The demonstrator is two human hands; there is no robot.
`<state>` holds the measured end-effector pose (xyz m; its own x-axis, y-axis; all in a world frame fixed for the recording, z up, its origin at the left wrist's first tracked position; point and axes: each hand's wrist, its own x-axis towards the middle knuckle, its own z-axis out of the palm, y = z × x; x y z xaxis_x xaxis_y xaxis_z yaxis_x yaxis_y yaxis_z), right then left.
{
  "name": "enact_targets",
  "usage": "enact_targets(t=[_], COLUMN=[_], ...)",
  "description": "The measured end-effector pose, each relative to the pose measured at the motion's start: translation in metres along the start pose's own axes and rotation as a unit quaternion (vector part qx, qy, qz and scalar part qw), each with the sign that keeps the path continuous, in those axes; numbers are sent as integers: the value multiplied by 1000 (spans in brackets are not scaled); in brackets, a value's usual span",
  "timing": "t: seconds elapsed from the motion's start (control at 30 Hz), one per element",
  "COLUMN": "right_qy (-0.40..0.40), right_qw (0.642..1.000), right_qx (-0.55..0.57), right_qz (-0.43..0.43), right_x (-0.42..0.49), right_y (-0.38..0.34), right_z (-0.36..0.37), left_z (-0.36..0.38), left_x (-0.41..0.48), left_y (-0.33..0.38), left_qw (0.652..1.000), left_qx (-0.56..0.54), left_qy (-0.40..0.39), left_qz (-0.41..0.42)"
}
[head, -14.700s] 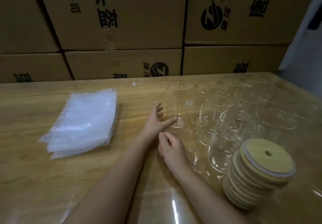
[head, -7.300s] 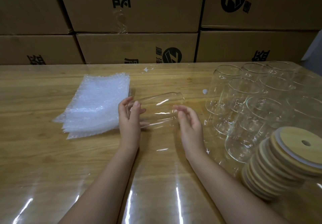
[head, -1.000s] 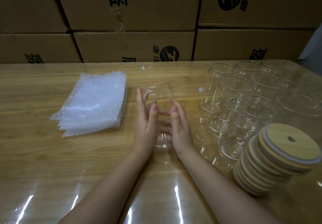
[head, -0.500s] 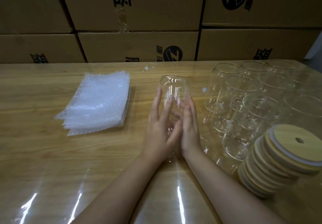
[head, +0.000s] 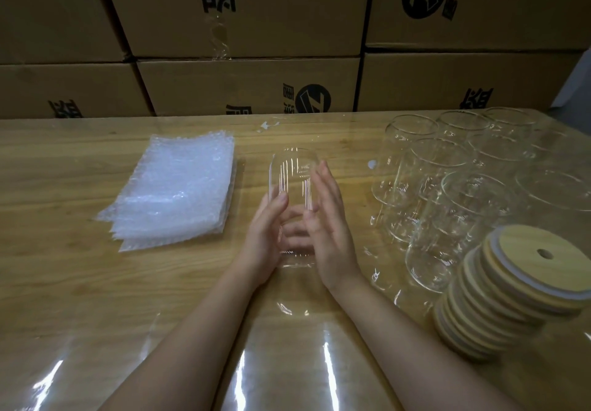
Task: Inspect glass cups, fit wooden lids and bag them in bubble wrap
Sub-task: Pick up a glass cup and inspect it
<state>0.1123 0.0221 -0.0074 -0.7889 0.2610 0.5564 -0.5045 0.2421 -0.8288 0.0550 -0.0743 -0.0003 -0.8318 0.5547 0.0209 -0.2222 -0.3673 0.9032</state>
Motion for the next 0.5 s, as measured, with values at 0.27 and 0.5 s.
enact_targets(t=[0.27, 0.5], right_qy=[-13, -27], right_qw=[958, 921], right_qx=[217, 248], right_qz=[187, 300], right_x=[11, 13], right_y=[4, 4], right_z=[-4, -7], left_z=[1, 7], left_x=[-3, -11], left_y=[-8, -11], left_qw=[994, 922], left_qx=[71, 252], left_qy=[-26, 76], left_qz=[80, 283])
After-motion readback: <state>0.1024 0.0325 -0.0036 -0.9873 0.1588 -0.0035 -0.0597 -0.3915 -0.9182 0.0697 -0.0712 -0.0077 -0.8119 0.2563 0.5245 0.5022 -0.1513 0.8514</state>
